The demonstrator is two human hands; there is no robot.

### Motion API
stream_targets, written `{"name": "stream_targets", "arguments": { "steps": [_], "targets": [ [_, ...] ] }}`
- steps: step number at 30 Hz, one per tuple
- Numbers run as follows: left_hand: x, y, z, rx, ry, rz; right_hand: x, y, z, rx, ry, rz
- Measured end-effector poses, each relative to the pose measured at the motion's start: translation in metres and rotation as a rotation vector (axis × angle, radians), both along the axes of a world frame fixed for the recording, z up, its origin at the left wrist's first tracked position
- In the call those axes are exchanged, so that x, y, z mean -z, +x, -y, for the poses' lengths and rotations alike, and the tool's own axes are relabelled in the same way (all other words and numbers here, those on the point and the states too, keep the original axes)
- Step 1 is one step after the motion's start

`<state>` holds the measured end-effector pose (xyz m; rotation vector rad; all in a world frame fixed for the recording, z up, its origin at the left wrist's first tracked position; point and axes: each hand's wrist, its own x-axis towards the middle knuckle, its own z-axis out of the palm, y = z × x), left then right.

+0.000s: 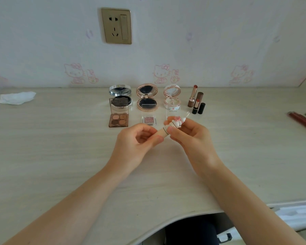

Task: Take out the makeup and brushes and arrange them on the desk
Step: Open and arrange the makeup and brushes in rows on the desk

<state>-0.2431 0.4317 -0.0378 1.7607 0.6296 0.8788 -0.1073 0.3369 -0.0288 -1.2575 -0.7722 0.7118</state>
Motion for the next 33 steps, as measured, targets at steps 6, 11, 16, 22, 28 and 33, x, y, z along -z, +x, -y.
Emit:
{"name": "stream_targets", "arguments": {
  "steps": [6, 11, 16, 22, 28, 33],
  "targets": [
    [0.0004, -0.0002, 0.0021, 0.0, 0.023, 0.0, 0.0003, -0.0006, -0.0004, 0.065, -0.043, 0.004],
    [-0.001, -0.0016, 0.0019, 0.012, 0.018, 0.026, 0.0022, 0.0012, -0.0013, 0.018, 0.032, -0.072],
    [0.0004, -0.0014, 0.0018, 0.038, 0.028, 0.039, 0.0002, -0.0001, -0.0004, 0.002, 0.059, -0.067],
    [0.001, -0.0017, 0.0018, 0.073, 0.035, 0.03, 0.0012, -0.0006, -0.0016, 0.072, 0.038, -0.022],
    [0.0017, -0.0009, 0.0019, 0.037, 0.063, -0.02, 0.0015, 0.0015, -0.0003, 0.002, 0.092, -0.056],
    [0.0031, -0.0005, 0.0016, 0.006, 0.106, -0.022, 0.0, -0.0011, -0.0017, 0.053, 0.041, 0.047]
  ]
}}
